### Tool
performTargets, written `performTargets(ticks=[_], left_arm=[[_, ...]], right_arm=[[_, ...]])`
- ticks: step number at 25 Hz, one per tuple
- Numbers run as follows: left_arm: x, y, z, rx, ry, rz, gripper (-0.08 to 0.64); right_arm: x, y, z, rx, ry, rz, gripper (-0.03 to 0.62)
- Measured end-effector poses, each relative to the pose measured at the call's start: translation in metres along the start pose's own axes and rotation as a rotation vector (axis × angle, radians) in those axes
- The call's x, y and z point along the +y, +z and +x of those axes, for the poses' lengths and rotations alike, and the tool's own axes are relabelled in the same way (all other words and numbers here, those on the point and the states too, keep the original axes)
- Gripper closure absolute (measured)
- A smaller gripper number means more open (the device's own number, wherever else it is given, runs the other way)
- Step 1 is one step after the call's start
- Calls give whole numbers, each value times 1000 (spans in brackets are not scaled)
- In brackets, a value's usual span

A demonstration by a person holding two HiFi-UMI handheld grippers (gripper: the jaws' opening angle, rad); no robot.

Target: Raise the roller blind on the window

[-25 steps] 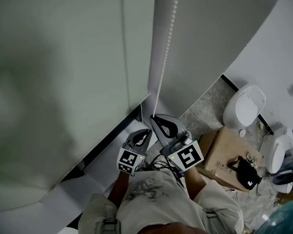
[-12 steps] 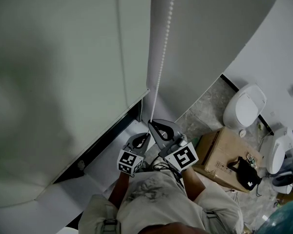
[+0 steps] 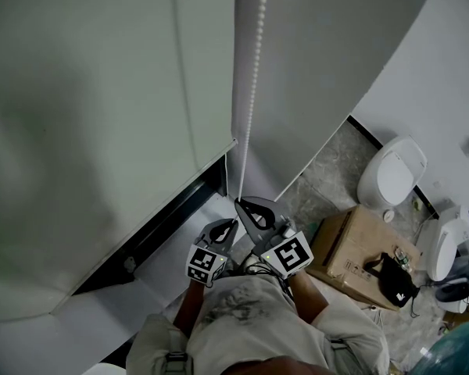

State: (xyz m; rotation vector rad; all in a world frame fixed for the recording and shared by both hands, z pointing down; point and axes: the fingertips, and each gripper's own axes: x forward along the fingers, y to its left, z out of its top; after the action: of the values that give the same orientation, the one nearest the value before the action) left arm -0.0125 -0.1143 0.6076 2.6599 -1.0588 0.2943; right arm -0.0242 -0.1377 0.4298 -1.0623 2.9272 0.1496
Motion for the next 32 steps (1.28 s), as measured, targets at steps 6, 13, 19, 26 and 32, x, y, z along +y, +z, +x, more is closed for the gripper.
performTargets(ticks=[6, 13, 19, 26, 32], left_arm=[[0, 57, -28, -134, 17, -31, 525], [-7, 137, -63, -279, 27, 34, 488], [-21, 207, -77, -391, 8, 110, 462], [-29, 245, -75, -438, -16, 150, 446], [-33, 280, -70, -500, -25, 174, 440]], right_arm=[[-1, 4, -8, -2, 1, -2, 581], [4, -2, -10, 1, 7, -14, 581], [3, -3, -13, 7, 10, -21, 581], [4, -4, -11, 12, 13, -29, 581], [8, -3, -9, 13, 27, -45, 581]])
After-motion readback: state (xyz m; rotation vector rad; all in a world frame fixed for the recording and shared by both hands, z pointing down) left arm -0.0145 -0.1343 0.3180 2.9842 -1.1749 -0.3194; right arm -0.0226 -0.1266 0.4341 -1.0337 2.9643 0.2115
